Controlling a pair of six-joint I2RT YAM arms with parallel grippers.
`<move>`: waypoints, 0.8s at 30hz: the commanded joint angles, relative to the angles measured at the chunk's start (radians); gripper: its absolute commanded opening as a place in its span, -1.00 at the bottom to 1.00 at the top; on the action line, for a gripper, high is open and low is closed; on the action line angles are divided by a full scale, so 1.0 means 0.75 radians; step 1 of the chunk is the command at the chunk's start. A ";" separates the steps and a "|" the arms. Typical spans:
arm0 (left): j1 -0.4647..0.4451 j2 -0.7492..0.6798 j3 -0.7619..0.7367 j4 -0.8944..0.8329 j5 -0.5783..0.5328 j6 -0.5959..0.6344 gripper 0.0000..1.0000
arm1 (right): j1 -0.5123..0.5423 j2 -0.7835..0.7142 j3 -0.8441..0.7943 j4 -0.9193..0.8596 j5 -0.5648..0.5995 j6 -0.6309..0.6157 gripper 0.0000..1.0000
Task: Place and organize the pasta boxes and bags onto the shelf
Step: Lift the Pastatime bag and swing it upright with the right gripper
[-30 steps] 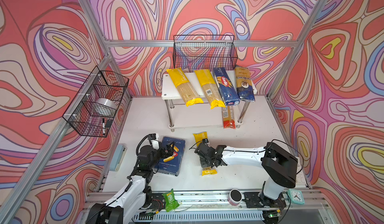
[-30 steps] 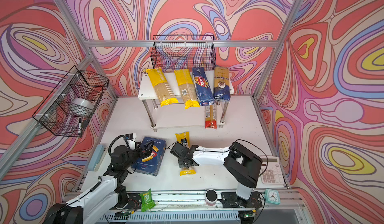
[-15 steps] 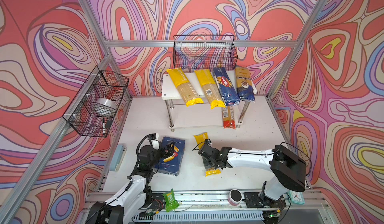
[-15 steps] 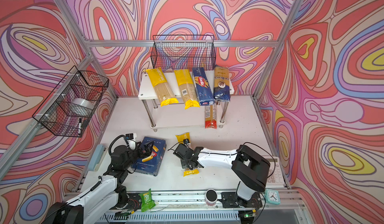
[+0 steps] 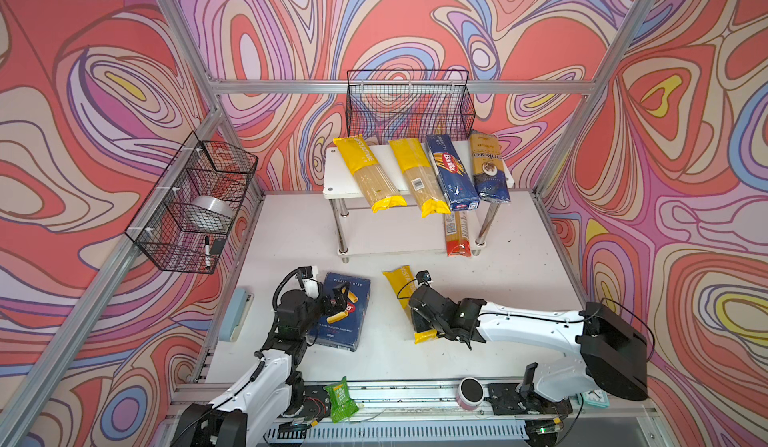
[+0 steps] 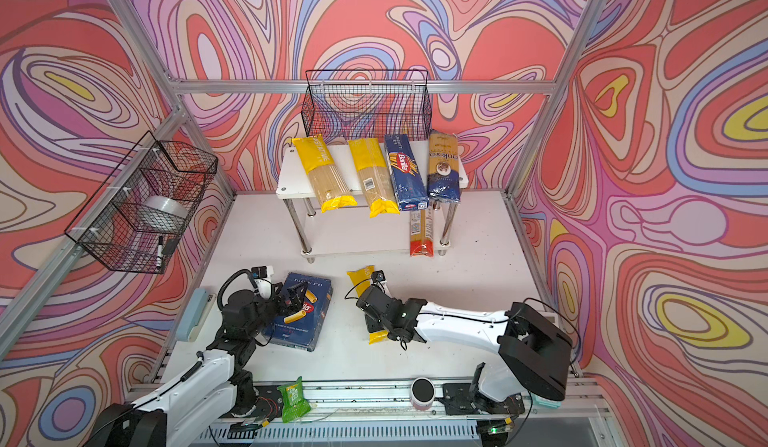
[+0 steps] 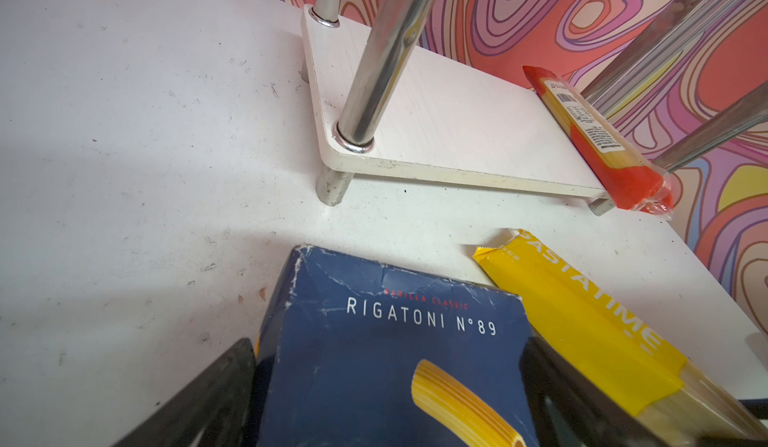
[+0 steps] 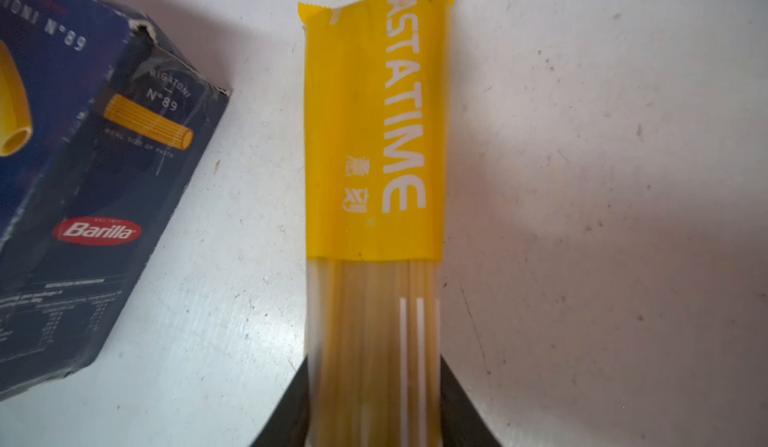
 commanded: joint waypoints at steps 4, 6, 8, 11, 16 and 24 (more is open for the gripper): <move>-0.011 -0.034 -0.015 0.015 0.024 0.009 1.00 | 0.006 -0.112 -0.041 0.211 0.130 -0.038 -1.00; -0.012 -0.044 -0.020 0.016 0.019 0.007 1.00 | 0.005 -0.117 -0.040 0.212 0.139 -0.051 -1.00; -0.013 -0.054 -0.026 0.015 0.014 0.005 1.00 | -0.003 -0.104 -0.045 0.231 0.112 -0.078 -1.00; -0.011 -0.066 -0.029 0.016 0.006 0.003 1.00 | -0.019 -0.023 0.020 0.140 0.045 -0.085 -1.00; -0.011 -0.079 -0.036 0.015 0.005 0.004 1.00 | -0.018 -0.028 0.024 0.111 -0.035 -0.102 -0.16; -0.014 -0.088 -0.039 0.013 0.003 0.004 1.00 | -0.021 0.070 0.110 -0.019 -0.077 -0.181 0.91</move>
